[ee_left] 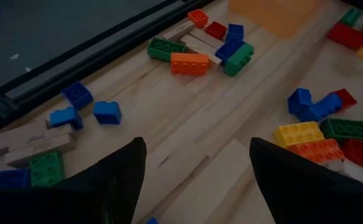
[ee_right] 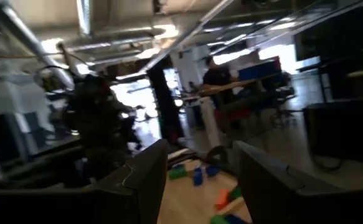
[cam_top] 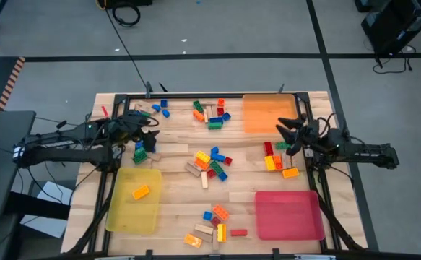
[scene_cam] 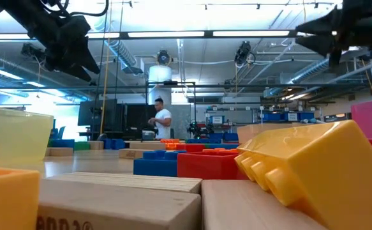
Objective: Sort blocks by size
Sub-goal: Put the brown block into the orange bin
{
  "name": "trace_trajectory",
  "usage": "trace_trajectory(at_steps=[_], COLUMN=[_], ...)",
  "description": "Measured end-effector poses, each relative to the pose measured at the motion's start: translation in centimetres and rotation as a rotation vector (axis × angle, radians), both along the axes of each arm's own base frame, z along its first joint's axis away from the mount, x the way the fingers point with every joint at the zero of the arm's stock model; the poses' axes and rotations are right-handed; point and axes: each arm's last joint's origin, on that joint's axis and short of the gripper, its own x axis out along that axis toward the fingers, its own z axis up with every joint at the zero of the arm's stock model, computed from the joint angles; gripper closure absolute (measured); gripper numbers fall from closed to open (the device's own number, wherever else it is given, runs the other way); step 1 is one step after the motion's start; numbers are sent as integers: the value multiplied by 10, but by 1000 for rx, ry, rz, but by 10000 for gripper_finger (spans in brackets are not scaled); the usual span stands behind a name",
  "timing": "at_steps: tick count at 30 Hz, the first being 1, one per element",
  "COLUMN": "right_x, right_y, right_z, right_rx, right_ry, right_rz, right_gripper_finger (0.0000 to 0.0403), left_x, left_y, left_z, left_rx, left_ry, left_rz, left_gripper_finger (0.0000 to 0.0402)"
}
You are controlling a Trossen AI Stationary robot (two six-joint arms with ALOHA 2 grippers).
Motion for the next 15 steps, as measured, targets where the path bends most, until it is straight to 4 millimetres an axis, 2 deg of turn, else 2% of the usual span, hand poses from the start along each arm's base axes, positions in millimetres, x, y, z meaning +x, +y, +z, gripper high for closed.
trace_trajectory(at_steps=[8,15], right_x=[20,42], right_y=[-5,-9], right_z=[54,105], right_rx=[22,121], right_ry=[260,376], right_rz=[-156,-257], right_gripper_finger=[208,208], left_x=[0,0], left_y=[1,1], left_z=[0,0], left_rx=[-12,-11], left_ry=[-1,-4], left_rz=[-13,-13], left_gripper_finger=[110,110])
